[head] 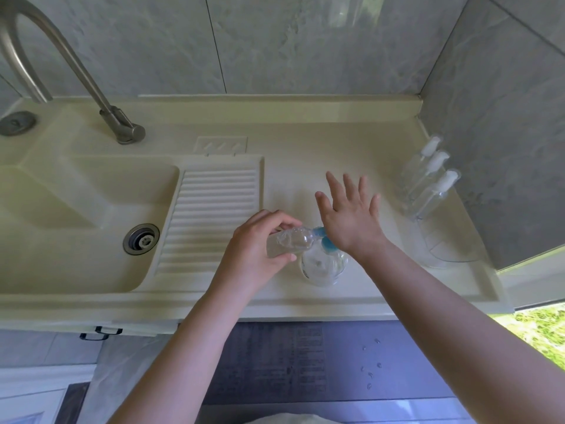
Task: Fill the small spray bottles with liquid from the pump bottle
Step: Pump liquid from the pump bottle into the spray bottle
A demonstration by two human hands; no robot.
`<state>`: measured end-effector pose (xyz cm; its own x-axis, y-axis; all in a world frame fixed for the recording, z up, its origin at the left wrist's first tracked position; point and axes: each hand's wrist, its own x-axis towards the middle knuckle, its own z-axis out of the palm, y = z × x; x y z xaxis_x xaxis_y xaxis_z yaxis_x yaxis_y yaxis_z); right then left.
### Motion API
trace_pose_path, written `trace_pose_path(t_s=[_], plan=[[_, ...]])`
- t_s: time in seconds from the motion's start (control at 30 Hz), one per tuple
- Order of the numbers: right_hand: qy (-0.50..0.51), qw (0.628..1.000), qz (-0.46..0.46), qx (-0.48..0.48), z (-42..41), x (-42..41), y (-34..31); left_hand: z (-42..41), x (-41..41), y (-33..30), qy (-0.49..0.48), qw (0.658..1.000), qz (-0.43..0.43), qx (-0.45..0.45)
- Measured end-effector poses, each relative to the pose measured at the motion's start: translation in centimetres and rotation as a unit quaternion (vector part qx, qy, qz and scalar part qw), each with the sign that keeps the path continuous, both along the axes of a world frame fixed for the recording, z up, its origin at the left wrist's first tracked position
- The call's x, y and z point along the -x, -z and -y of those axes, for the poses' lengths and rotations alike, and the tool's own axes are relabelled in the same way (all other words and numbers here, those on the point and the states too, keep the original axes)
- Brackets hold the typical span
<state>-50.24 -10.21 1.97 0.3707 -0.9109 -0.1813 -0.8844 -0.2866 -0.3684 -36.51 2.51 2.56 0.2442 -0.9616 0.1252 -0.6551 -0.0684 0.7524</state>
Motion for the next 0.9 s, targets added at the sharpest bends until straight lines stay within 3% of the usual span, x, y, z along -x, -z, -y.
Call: trace_pose_path(t_s=[0.07, 0.23, 0.37, 0.53, 0.67, 0.9], plan=[[0.003, 1.0, 0.003, -0.017, 0.0, -0.3, 0.3, 0.0, -0.1, 0.1, -0.002, 1.0, -0.001, -0.001], [-0.015, 0.998, 0.0, 0.066, 0.2, 0.0, -0.3, 0.0, 0.1, 0.1, -0.001, 1.0, -0.007, 0.002], [0.014, 0.999, 0.036, -0.013, -0.5, -0.2, 0.3, 0.0, -0.1, 0.1, 0.001, 1.0, -0.003, 0.0], [-0.015, 0.999, 0.008, 0.03, 0.2, 0.0, -0.3, 0.0, -0.1, 0.2, -0.001, 1.0, -0.009, 0.004], [-0.002, 0.999, 0.023, -0.032, -0.2, -0.3, 0.5, 0.0, -0.1, 0.3, 0.0, 1.0, -0.016, 0.002], [-0.008, 0.998, 0.054, -0.009, 0.4, 0.0, 0.1, 0.1, -0.1, 0.0, -0.007, 1.0, -0.021, 0.0]])
